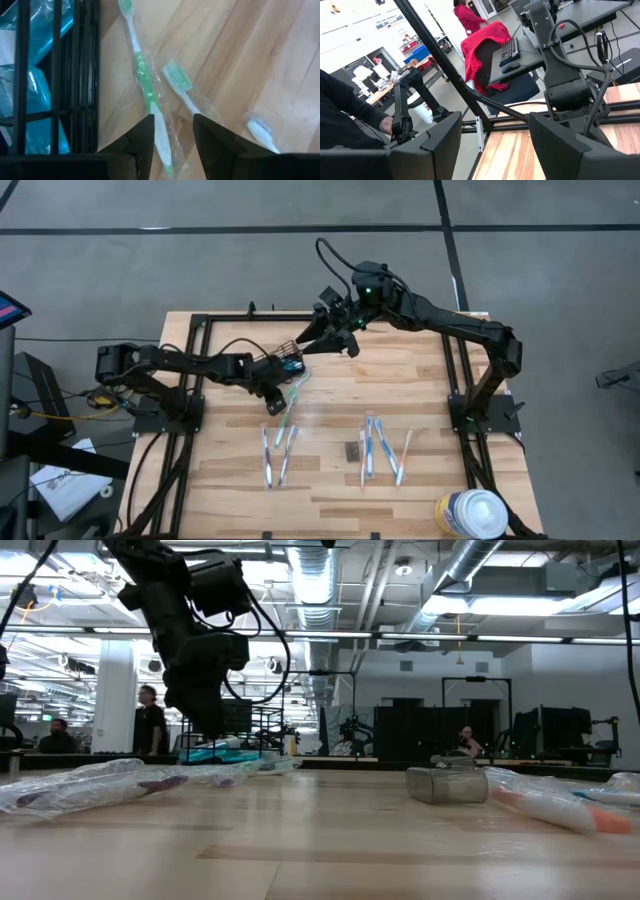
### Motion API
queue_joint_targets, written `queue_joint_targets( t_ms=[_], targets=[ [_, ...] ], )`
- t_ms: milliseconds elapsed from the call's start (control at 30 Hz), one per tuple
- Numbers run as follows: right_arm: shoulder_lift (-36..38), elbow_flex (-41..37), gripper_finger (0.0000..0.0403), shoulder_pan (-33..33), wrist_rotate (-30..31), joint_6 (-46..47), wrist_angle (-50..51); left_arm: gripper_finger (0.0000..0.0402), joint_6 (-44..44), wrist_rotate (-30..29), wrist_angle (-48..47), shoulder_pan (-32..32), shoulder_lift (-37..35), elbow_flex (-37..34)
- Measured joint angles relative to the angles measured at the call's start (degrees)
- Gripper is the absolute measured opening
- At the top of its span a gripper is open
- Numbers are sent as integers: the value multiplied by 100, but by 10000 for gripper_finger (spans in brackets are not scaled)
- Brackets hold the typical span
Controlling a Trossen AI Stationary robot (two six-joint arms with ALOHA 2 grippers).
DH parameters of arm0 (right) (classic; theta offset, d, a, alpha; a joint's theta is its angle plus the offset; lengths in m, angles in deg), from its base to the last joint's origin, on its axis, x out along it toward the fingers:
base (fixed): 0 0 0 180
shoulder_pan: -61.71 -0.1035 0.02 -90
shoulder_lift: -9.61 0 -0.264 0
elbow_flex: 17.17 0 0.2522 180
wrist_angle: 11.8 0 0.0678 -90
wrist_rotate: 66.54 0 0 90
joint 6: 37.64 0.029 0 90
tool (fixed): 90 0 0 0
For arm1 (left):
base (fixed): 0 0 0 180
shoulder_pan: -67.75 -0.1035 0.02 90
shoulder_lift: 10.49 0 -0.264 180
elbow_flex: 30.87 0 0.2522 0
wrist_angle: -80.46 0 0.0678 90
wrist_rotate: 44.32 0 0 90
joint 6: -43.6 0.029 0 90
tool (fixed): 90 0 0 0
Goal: Pick & Place toothbrushing station
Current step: Put the blue toothbrush into the black organizer
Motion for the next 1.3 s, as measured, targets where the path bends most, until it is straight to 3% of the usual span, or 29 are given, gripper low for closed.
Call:
queue_joint_targets(
  t_ms=[233,533,667,767,900,1000,1133,1300],
  targets=[
    [0,-2,221,0,-144,41,-204,128,-128,-77,58,0,-66,-8],
    [394,0,221,61,-478,259,-993,127,-417,157,439,340,-866,307],
    [754,0,221,172,-425,76,-162,127,-533,172,1348,436,-1354,341],
    [1052,9,220,210,289,-383,1509,127,-595,171,2458,531,-1699,337],
    [1217,-17,213,188,2232,-863,4369,127,-597,212,4123,556,-2085,351],
    [1217,-421,204,-5,3119,-595,5577,127,-473,205,4722,547,-2221,352],
    [1279,-1673,195,-547,3337,95,5638,127,-300,204,4770,547,-2298,350],
    [1275,-3490,186,-1116,3260,1313,4283,127,-315,478,4763,547,-2273,341]
  ],
)
